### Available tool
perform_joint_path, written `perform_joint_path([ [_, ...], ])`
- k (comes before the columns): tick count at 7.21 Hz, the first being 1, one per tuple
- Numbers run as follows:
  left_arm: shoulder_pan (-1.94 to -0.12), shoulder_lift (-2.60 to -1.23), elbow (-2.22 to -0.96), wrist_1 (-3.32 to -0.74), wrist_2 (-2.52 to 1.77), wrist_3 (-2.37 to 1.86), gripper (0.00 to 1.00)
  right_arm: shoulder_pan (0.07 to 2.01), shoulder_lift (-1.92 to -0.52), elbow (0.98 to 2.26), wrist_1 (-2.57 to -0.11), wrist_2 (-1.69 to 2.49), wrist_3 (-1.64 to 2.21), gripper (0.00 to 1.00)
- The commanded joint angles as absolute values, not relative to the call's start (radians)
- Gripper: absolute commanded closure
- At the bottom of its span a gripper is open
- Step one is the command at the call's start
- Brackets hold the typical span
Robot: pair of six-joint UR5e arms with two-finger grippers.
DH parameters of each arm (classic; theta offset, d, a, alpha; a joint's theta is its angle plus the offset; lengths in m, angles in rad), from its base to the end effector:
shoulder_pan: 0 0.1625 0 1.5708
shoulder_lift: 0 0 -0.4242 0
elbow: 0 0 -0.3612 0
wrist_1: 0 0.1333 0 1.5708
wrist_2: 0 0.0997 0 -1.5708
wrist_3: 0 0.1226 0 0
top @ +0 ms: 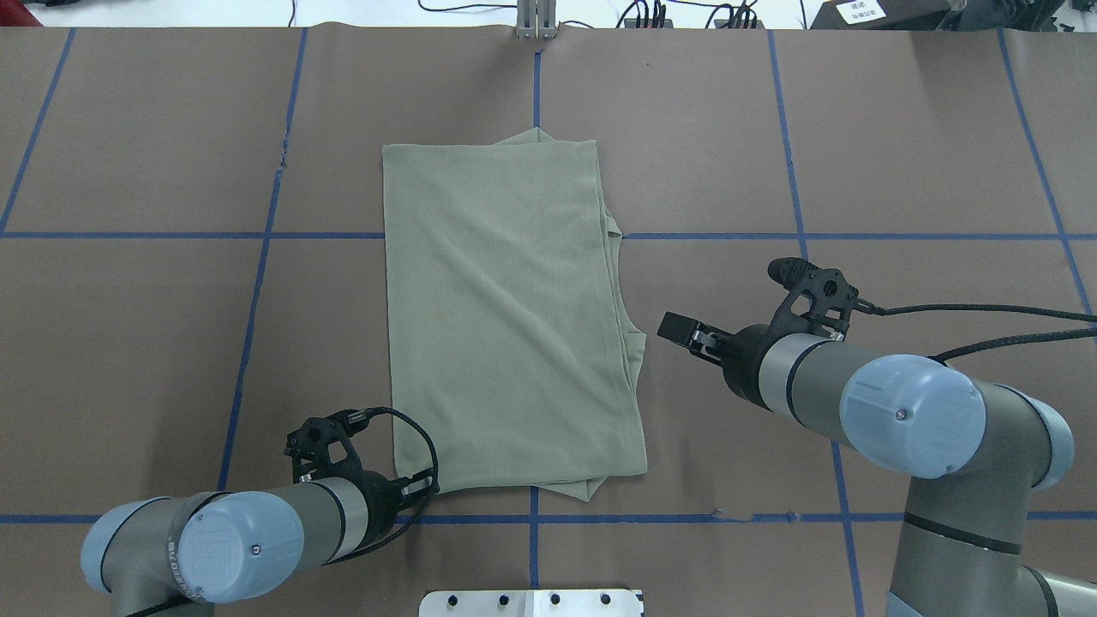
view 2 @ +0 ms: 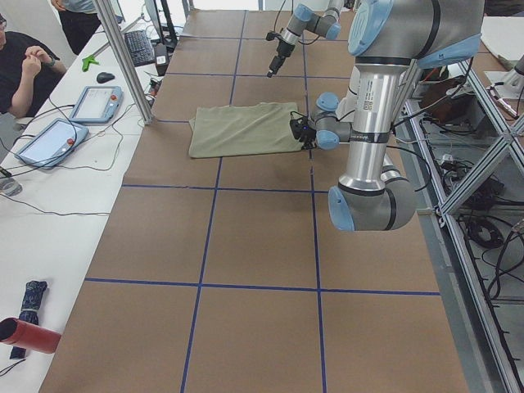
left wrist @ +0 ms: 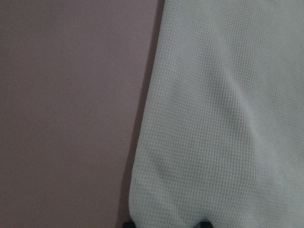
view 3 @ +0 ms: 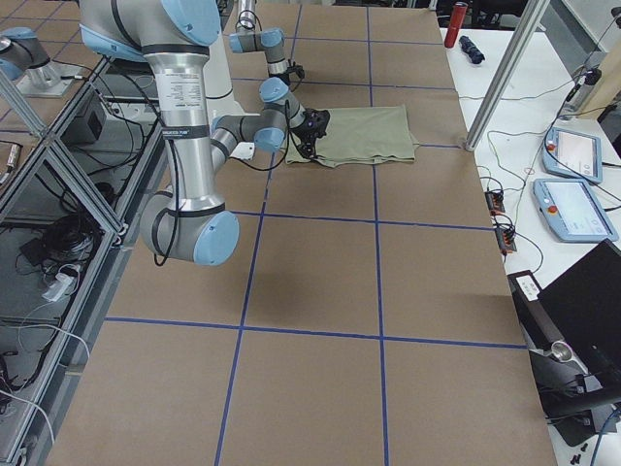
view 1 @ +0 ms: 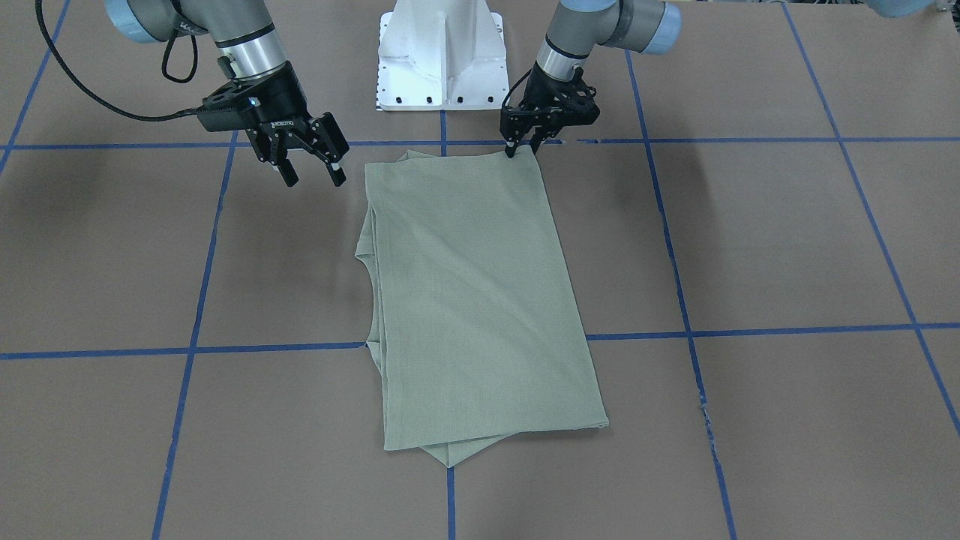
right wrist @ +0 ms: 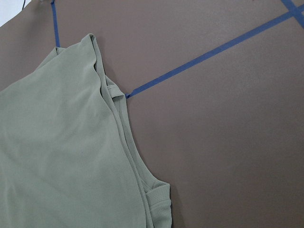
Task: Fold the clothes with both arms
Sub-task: 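Lower both grippers to the shirt's side edges nearest the robot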
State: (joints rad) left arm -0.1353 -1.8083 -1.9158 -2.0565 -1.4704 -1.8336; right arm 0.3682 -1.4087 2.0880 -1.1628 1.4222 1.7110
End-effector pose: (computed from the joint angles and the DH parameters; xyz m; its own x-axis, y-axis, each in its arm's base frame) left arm 0.5316 -0.2193 0.3475 0.4034 -0.3158 -0.8588 0.3376 0.9237 -0.1810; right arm -0.4149 -0.3224 0.3223 0.3626 0.2880 0.8863 -0.5342 0.8435 -0.0556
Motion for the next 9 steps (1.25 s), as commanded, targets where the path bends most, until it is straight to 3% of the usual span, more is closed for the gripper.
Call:
perform_joint_path([
  [1,-0.138,-1.809,-1.922,-2.057,-1.468,-1.836,1.0,0.316,-1.401,2.065,-1.164,1.335,1.806,0.03],
  [4,-0.152,-1.809,-2.002,-2.057,-1.471,-1.829,1.0,0.244,-1.356,2.033,-1.311,1.312,1.978,0.05],
  [6,-0.153,-1.809,-2.039,-2.057,-1.471,-1.829,1.0,0.204,-1.214,1.884,-1.344,1.277,2.02,0.04],
  [9,-0.153,-1.807,-2.036,-2.057,-1.468,-1.83,1.0,0.154,-1.175,1.879,-1.411,1.275,2.083,0.04],
])
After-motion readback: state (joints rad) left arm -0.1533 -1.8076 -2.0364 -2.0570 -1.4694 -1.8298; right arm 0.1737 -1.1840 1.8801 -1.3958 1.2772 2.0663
